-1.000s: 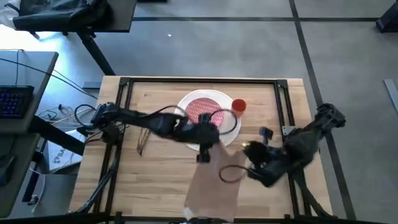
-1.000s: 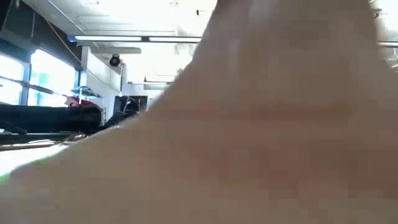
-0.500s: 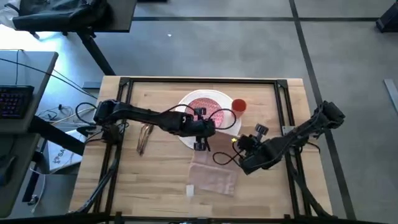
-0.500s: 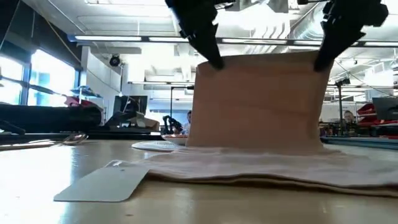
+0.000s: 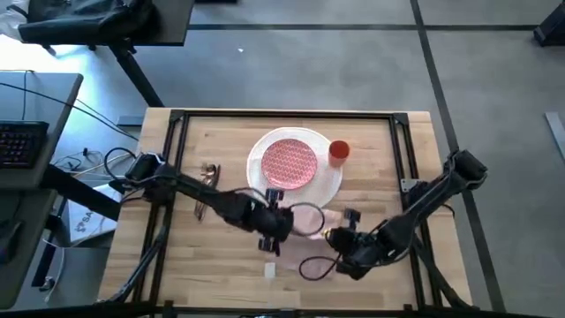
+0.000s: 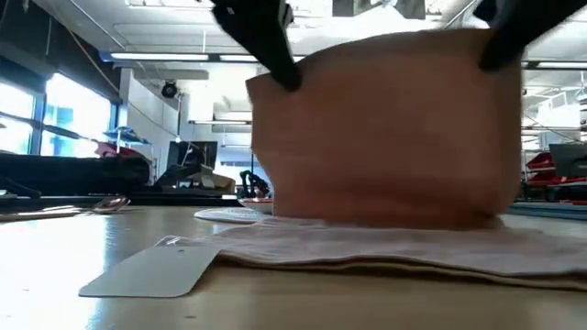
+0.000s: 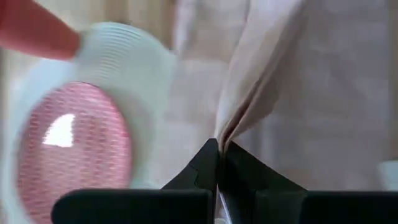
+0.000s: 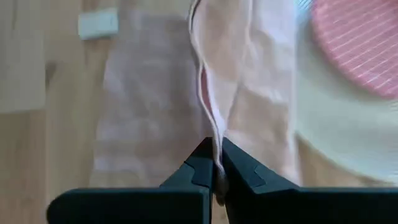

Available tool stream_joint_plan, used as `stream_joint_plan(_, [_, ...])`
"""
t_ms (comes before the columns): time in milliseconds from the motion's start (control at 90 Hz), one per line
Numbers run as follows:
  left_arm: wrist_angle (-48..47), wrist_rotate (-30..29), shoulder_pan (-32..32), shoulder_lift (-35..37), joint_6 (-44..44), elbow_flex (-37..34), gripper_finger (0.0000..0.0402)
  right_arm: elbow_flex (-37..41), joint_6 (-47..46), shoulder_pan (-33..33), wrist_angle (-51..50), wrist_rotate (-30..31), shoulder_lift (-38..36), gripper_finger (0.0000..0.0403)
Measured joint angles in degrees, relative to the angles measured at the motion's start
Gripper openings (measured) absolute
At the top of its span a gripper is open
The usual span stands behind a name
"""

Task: Set table place
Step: Fold the napkin

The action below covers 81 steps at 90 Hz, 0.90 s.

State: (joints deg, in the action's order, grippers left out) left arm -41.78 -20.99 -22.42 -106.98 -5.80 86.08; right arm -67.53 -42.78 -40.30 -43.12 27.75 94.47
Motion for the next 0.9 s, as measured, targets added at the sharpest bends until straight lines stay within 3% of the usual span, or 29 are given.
stream_joint_plan(178, [8.35,1.14,-4.41,-0.05,-5.99,-5.18,0.0000,0.00,-0.93,-1.61,2.26,-2.46,4.91,0.0000])
stream_joint_plan(322, [14.86,0.51,-6.22,-0.09,-6.57,-7.00,0.0000,-0.38,-2.68,-1.86,-0.70,-1.10,5.52,0.0000])
stream_joint_plan(422, [16.05,-3.55,-4.99,-0.07,-4.33,-5.96,0.0000,-3.57,-6.62,-1.35,-11.57,4.79,5.40,0.0000])
stream_joint_plan(589, [17.11,-15.76,0.84,-0.04,4.51,-5.37,0.0000,-9.46,-16.52,1.18,-35.60,18.06,5.24,0.0000])
stream_joint_plan(689, [18.70,-17.65,5.37,-0.04,8.25,-5.34,0.0000,-10.64,-21.75,2.46,-45.17,25.39,5.15,0.0000])
stream_joint_plan(789, [19.30,-13.60,8.81,-0.04,8.58,-6.55,0.0000,-9.53,-20.15,3.29,-42.98,24.84,5.15,0.0000])
stream_joint_plan(900, [19.02,-8.48,9.28,-0.04,6.13,-8.99,0.0000,-6.48,-14.88,2.62,-32.28,19.88,5.15,0.0000])
